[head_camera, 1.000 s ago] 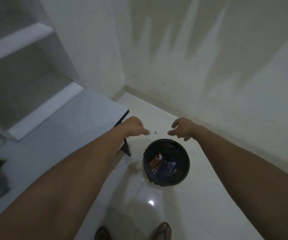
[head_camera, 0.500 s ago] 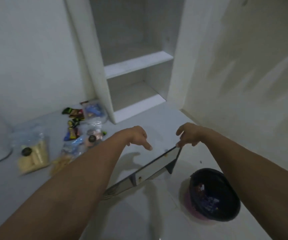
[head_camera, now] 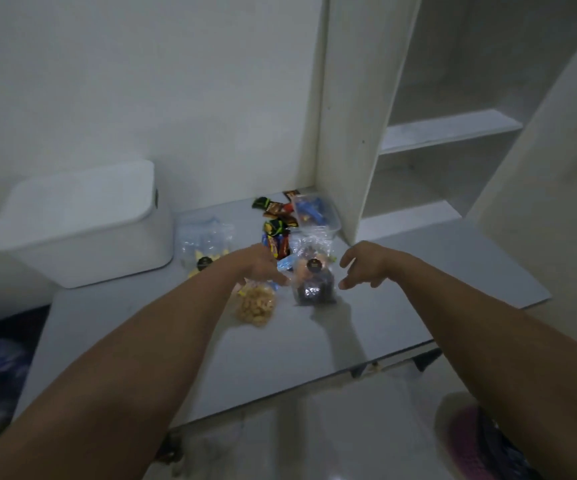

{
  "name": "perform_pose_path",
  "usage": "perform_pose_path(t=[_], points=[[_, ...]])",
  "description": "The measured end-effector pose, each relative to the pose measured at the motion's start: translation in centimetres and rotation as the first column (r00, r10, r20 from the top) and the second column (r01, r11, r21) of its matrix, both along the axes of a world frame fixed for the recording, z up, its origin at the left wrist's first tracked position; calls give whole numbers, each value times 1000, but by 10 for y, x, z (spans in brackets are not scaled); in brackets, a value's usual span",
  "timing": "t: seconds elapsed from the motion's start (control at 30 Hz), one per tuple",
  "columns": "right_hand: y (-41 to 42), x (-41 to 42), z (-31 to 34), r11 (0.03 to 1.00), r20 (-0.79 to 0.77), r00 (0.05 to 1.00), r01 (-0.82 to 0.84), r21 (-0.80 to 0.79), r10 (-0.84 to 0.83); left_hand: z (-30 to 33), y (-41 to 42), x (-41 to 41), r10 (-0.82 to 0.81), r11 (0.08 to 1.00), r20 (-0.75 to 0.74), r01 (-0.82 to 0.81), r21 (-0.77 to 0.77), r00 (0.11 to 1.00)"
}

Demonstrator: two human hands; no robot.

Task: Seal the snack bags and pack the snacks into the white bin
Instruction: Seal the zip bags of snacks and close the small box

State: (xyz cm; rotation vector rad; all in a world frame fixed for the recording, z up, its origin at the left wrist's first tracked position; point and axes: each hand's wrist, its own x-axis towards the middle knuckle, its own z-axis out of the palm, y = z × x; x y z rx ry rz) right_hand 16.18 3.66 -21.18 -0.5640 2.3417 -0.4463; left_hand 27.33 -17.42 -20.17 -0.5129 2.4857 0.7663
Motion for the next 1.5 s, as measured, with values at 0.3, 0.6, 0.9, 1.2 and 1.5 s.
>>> perform_pose_path(t=[0.3, 0.6, 0.9, 1.2, 1.5], points=[[-98, -12, -21, 979, -24, 979, -203, 0, 203, -22, -73, 15, 252, 963, 32, -254, 87, 967], [-193, -45, -44, 949, 38, 959, -270, -166, 279, -37, -137, 9, 562, 827, -91, -559, 52, 822], [-259, -55, -67, 950, 145, 981, -82, -300, 131, -49, -190, -3, 797, 603, -155, -768, 216, 583], [-291, -52, -90, 927, 153, 985, 125, -353, -74, -70, -207, -22, 816, 570, -138, -743, 351, 561], [-278, -15, -67, 798, 115, 969, 247, -550, -220, -82, -208, 30, 943, 322, -268, -742, 589, 196]])
